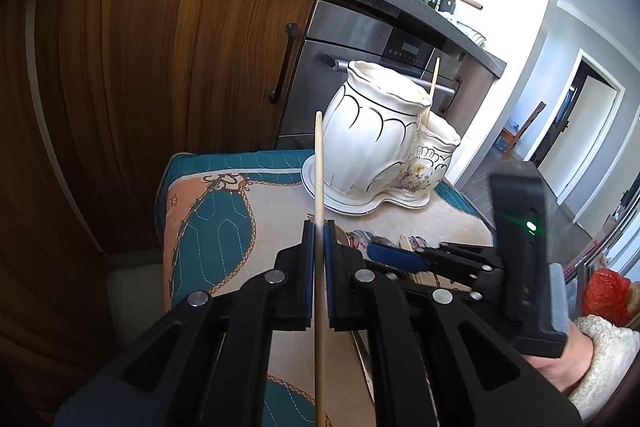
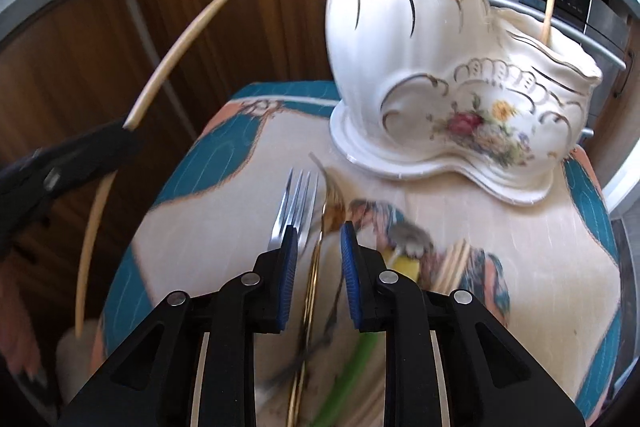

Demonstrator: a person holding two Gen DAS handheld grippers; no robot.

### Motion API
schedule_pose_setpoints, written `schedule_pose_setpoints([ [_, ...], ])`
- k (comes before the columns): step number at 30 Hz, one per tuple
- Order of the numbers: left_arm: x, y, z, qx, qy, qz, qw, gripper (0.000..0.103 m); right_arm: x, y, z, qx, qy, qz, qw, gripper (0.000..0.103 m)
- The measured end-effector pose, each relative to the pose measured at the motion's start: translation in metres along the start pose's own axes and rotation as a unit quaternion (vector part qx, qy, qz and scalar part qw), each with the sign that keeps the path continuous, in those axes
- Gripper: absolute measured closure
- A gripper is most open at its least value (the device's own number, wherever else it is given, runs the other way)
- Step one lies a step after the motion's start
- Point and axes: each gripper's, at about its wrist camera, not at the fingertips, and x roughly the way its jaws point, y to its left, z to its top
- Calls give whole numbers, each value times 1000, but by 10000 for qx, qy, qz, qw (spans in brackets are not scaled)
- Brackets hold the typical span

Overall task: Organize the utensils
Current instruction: 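Insert the chopstick into the large cup while the right tool inserts the gold fork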

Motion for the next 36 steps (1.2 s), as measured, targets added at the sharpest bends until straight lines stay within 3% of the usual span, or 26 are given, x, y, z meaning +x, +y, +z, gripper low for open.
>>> schedule_pose_setpoints([
  [6, 1, 2, 0, -26, -1, -32, 10000, 98, 24, -5, 14, 281, 126, -44, 9995, 79],
  [7, 2, 1, 0, -25, 6, -36, 10000, 98, 25, -6, 15, 321, 126, -19, 9994, 86],
  [10, 1, 2, -1, -36, 4, -33, 10000, 98, 20, -5, 13, 306, 68, 57, 9995, 96],
  [16, -1, 3, 1, -64, -33, -51, 10000, 98, -9, -11, 7, 391, -275, 390, 9981, 97],
  [25, -20, -2, 11, -40, -332, -162, 9993, 98, -92, -26, 5, 407, -1443, 814, 9853, 99],
  [36, -25, -18, 25, 140, -572, -241, 9980, 98, -169, -46, 14, 514, -2915, 750, 9522, 100],
])
